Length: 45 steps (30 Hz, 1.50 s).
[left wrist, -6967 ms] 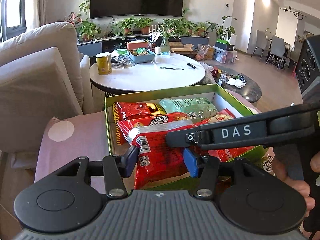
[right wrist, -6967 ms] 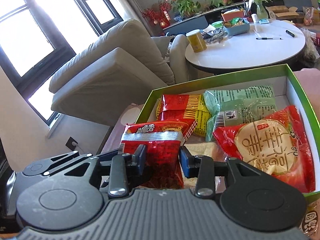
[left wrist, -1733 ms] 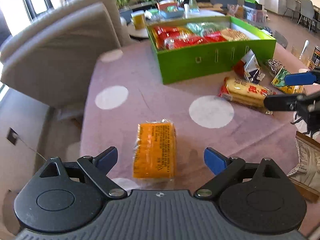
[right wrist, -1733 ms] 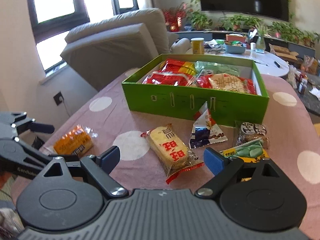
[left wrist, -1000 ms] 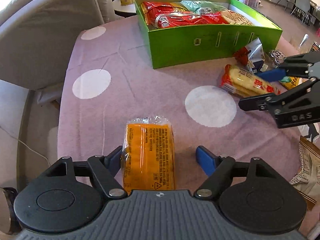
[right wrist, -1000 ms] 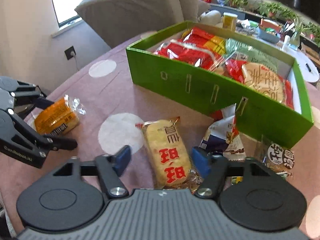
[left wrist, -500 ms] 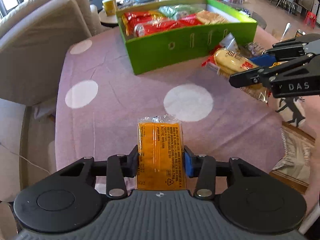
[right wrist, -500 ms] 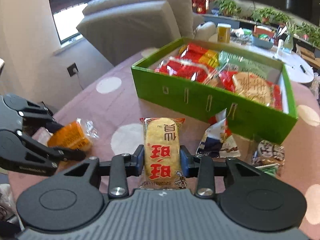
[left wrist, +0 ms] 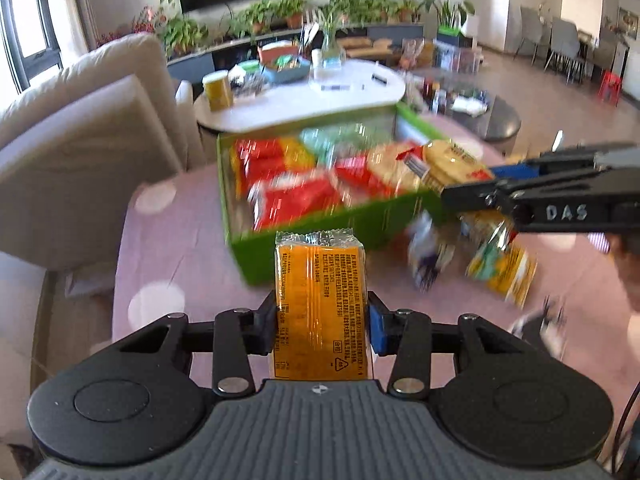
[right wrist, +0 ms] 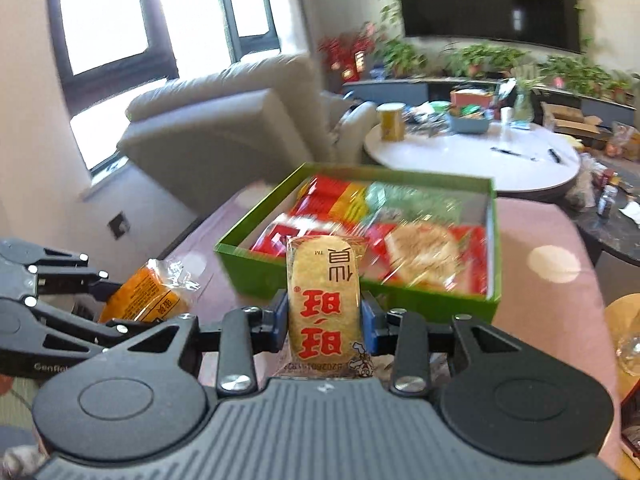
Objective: Organize snacks
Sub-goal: 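Lift the bread loaf with the left tool while the right carries the cake pack over the box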
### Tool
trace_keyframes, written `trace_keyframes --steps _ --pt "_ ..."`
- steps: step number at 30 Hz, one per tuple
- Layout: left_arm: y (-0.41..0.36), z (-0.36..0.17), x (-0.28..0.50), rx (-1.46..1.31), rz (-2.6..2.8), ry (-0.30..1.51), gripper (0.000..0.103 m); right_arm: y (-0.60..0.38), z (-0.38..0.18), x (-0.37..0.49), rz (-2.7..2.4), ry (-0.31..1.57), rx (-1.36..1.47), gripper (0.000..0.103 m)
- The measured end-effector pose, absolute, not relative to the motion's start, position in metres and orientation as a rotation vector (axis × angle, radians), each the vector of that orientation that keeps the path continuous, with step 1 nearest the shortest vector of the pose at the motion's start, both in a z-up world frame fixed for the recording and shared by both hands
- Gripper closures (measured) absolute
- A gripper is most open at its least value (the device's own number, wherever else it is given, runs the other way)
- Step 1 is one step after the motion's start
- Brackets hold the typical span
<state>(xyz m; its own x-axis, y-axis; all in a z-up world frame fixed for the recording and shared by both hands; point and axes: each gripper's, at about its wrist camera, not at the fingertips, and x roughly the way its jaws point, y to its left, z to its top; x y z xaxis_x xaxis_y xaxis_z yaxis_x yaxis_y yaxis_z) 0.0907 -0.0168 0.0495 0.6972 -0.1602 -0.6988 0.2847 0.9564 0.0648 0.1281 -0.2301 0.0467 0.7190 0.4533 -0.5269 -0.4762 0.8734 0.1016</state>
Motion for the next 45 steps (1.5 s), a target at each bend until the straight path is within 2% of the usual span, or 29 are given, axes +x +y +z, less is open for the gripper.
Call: trace_keyframes --steps 10,19,22,23,25,26,32,37,38,39,40,45 --pt "-0.067 0.074 0.153 0.141 -0.263 0.679 0.063 -0.258 0.065 0.18 0.364 0.536 0.024 0.06" --pt "-0.091 0.056 0.211 0.091 -0.239 0.706 0.063 -0.278 0.052 0.225 0.316 0.548 0.114 0.06" --pt "-0.087 0.053 0.203 0.08 -0.238 0.712 0.062 -0.281 0.047 0.228 0.321 0.549 0.123 0.06" --pt "-0.084 0.053 0.194 0.075 -0.248 0.704 0.06 -0.283 0.046 0.226 0.323 0.545 0.122 0.06" --pt "-0.077 0.051 0.171 0.076 -0.282 0.683 0.04 -0.287 0.043 0.219 0.33 0.534 0.116 0.06" --pt "-0.075 0.047 0.159 0.077 -0.286 0.675 0.036 -0.288 0.043 0.217 0.334 0.531 0.118 0.06" --pt "-0.088 0.004 0.124 0.181 -0.323 0.76 0.03 -0.288 0.044 0.199 0.367 0.518 0.144 0.06" --pt "-0.101 -0.022 0.124 0.24 -0.326 0.8 0.031 -0.287 0.05 0.171 0.384 0.502 0.13 0.06" --pt "-0.101 -0.025 0.125 0.238 -0.329 0.802 0.035 -0.288 0.051 0.166 0.382 0.498 0.125 0.06" --pt "-0.1 -0.026 0.126 0.225 -0.333 0.81 0.052 -0.288 0.051 0.162 0.38 0.496 0.12 0.06" --pt "-0.099 -0.026 0.129 0.203 -0.34 0.831 0.06 -0.289 0.052 0.158 0.379 0.493 0.115 0.06" --pt "-0.098 -0.007 0.115 0.203 -0.363 0.792 0.062 -0.291 0.056 0.15 0.371 0.476 0.108 0.06"
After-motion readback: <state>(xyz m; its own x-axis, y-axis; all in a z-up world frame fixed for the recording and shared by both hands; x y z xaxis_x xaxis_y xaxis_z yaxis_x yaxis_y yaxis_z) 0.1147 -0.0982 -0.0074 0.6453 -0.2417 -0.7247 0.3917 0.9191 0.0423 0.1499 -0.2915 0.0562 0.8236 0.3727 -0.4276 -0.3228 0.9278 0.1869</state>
